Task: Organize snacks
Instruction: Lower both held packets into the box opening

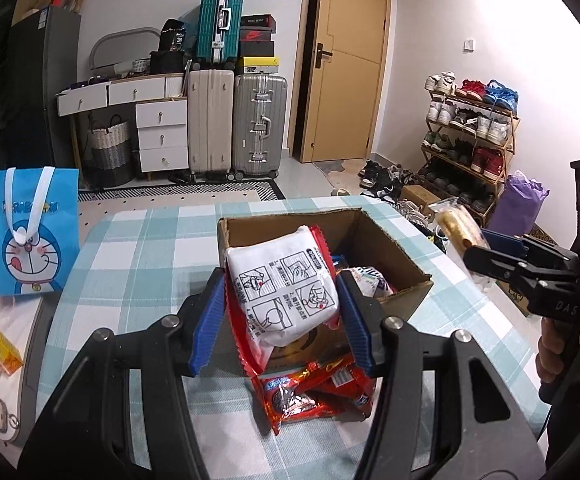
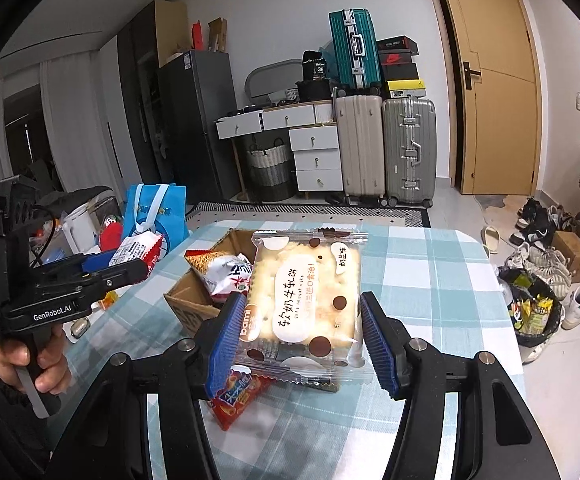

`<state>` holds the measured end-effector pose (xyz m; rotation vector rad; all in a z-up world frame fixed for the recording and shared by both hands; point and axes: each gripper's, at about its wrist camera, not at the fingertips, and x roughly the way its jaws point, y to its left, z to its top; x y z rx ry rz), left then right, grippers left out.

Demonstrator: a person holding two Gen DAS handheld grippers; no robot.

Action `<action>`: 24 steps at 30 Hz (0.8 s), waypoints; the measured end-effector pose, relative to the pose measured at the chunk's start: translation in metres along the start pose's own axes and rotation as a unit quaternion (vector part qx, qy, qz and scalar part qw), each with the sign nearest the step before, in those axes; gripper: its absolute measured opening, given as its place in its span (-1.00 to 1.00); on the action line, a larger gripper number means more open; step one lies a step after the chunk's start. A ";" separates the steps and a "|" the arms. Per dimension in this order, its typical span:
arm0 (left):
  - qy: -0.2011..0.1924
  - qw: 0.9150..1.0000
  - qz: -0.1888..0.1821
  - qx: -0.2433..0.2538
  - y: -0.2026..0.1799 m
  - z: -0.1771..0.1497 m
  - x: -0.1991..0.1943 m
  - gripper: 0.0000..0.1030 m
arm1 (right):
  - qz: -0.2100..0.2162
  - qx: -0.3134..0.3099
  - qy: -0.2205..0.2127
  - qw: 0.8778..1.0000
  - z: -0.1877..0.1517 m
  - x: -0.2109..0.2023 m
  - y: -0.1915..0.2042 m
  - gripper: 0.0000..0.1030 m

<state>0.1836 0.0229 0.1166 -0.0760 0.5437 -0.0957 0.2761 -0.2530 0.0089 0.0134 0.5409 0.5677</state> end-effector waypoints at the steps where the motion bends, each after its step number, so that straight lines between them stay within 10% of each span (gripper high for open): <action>1: -0.001 1.000 0.000 0.000 0.000 0.001 0.000 0.01 | 0.001 0.000 0.000 1.000 0.000 0.001 0.001 0.13; 24: 0.009 1.000 -0.010 0.003 -0.019 0.014 0.035 0.01 | 0.005 0.009 0.010 1.000 0.007 0.024 0.001 0.13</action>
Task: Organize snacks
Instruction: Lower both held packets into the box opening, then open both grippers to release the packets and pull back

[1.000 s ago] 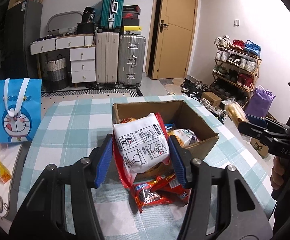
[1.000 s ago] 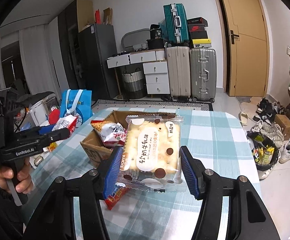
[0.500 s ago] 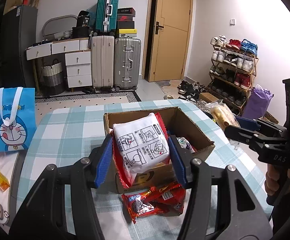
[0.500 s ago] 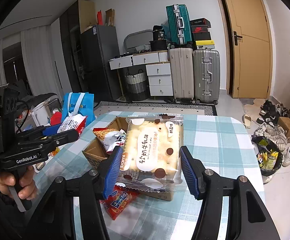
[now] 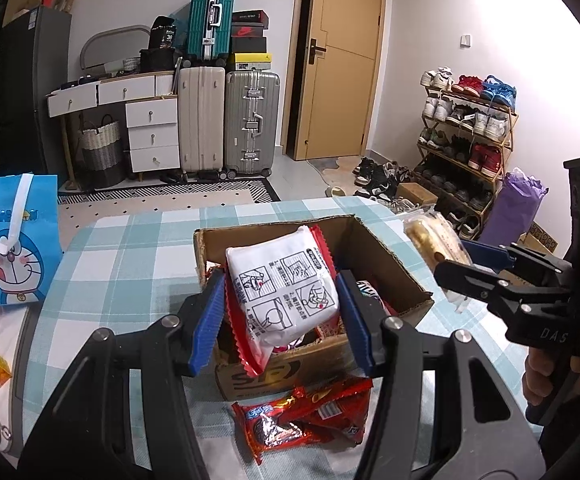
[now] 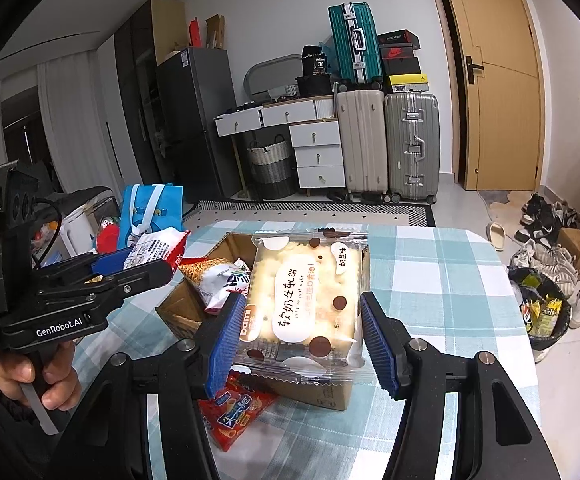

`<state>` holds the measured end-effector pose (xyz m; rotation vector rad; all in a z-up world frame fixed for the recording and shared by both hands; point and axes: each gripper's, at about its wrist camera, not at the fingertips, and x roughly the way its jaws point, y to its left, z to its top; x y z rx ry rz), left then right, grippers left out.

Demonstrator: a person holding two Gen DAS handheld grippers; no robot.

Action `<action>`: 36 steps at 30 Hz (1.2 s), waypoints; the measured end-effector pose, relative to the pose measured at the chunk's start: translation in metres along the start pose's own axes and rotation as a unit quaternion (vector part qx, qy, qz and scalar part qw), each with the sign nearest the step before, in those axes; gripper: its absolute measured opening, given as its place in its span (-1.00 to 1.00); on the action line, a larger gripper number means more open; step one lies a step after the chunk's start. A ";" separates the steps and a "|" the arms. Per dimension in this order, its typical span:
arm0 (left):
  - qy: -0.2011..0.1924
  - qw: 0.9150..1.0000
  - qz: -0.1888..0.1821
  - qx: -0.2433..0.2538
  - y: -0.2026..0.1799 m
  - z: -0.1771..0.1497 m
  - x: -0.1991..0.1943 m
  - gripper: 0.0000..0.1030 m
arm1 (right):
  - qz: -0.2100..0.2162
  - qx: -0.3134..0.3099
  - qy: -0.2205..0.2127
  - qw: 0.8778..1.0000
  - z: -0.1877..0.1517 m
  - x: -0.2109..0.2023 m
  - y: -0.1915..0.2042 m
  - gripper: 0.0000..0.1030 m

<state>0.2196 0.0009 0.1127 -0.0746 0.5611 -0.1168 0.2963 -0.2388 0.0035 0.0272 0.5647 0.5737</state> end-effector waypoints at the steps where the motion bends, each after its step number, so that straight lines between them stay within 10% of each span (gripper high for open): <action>1: 0.001 1.000 0.000 0.000 -0.001 0.002 0.003 0.01 | 0.000 0.001 0.000 1.000 0.000 0.001 0.000 0.13; 36: 0.045 0.999 0.022 0.022 -0.018 0.009 0.107 0.01 | -0.006 0.001 0.039 0.999 0.003 0.066 -0.012 0.14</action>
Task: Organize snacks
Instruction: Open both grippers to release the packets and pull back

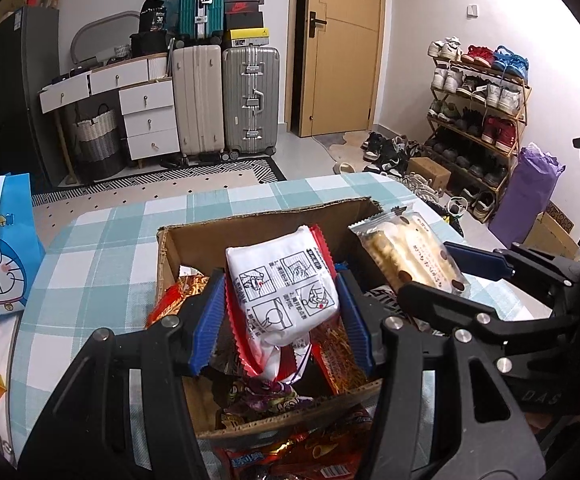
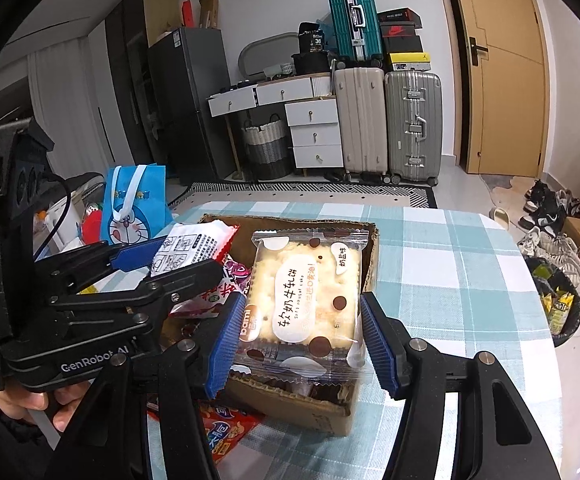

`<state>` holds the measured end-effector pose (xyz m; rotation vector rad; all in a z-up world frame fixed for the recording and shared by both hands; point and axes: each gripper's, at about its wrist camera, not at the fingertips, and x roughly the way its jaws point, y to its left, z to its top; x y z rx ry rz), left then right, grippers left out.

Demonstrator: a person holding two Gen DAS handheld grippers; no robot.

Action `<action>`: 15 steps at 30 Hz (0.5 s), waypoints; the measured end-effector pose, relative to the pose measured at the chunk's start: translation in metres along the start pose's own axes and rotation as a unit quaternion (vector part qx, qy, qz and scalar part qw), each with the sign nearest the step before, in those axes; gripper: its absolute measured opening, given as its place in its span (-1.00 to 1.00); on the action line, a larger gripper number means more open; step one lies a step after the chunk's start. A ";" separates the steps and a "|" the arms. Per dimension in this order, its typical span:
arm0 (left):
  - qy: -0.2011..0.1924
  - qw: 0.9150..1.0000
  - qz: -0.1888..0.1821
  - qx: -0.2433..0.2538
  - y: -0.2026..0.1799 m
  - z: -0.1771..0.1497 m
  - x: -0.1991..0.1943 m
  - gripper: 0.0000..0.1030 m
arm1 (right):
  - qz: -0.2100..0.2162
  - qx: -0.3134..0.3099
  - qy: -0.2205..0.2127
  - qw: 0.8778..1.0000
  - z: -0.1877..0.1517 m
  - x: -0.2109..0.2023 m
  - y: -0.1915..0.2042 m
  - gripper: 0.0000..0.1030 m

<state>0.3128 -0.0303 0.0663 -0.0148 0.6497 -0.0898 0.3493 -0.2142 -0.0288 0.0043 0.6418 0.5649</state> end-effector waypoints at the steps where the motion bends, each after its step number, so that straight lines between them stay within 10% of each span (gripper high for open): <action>1: 0.001 1.000 0.001 0.001 0.000 0.001 0.003 0.01 | 0.000 -0.001 0.000 1.000 0.000 0.002 0.000 0.14; 10: 0.013 1.000 0.016 -0.004 0.003 0.008 0.019 0.04 | 0.001 -0.005 -0.005 1.000 0.003 0.011 0.002 0.14; 15: 0.013 1.000 0.016 -0.004 0.005 0.007 0.009 0.53 | -0.007 0.000 -0.013 1.000 -0.003 0.001 -0.001 0.57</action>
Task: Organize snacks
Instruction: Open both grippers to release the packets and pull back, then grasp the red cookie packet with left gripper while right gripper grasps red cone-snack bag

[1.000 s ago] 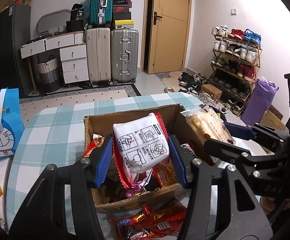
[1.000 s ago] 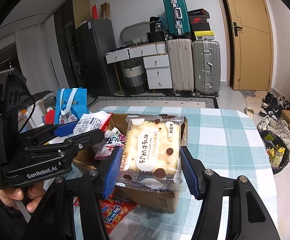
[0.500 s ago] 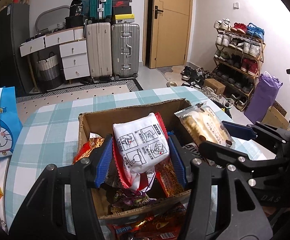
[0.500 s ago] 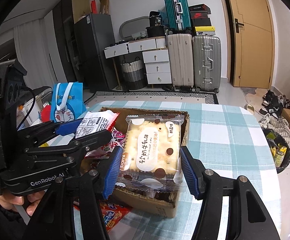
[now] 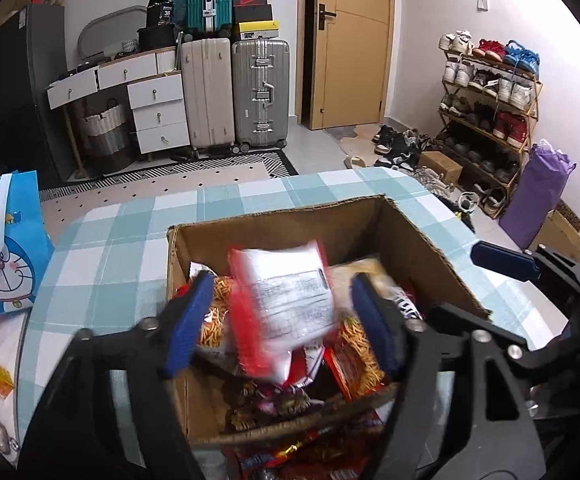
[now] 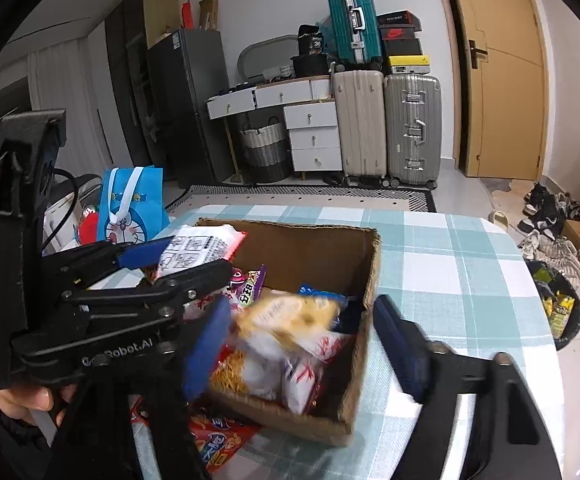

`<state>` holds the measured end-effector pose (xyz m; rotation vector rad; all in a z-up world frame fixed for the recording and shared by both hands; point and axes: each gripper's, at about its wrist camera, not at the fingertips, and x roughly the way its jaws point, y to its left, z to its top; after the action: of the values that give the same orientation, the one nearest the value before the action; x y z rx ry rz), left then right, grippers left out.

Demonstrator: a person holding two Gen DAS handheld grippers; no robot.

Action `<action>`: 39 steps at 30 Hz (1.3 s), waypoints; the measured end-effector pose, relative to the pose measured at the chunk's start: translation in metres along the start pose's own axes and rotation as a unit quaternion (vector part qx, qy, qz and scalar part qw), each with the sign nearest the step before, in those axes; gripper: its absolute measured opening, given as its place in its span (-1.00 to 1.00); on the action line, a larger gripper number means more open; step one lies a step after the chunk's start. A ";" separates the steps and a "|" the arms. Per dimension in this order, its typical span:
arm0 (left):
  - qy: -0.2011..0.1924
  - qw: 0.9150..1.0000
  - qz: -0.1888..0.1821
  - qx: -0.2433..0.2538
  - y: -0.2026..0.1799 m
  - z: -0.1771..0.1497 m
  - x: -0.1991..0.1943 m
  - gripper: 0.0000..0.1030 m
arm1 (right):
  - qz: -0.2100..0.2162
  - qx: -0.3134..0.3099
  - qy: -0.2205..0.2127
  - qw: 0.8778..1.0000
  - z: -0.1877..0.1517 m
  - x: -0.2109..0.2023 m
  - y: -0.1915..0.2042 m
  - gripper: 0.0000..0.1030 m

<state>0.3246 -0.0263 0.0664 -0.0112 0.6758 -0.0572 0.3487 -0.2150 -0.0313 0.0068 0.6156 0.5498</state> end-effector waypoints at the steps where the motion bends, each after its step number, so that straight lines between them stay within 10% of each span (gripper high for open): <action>1: -0.003 1.000 -0.003 0.000 0.000 -0.001 -0.004 0.60 | 0.000 0.000 0.001 1.000 -0.002 -0.003 -0.002 0.66; 11: -0.019 1.000 -0.011 -0.018 0.015 -0.038 -0.058 0.98 | -0.009 0.020 0.006 1.000 -0.036 -0.041 -0.011 0.99; 39: 0.031 0.998 0.033 -0.035 0.054 -0.132 -0.090 0.99 | 0.020 0.012 0.073 0.997 -0.078 -0.020 0.034 0.99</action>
<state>0.1743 0.0339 0.0183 -0.0547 0.7386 0.0300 0.2756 -0.2077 -0.0788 0.0018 0.7658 0.5846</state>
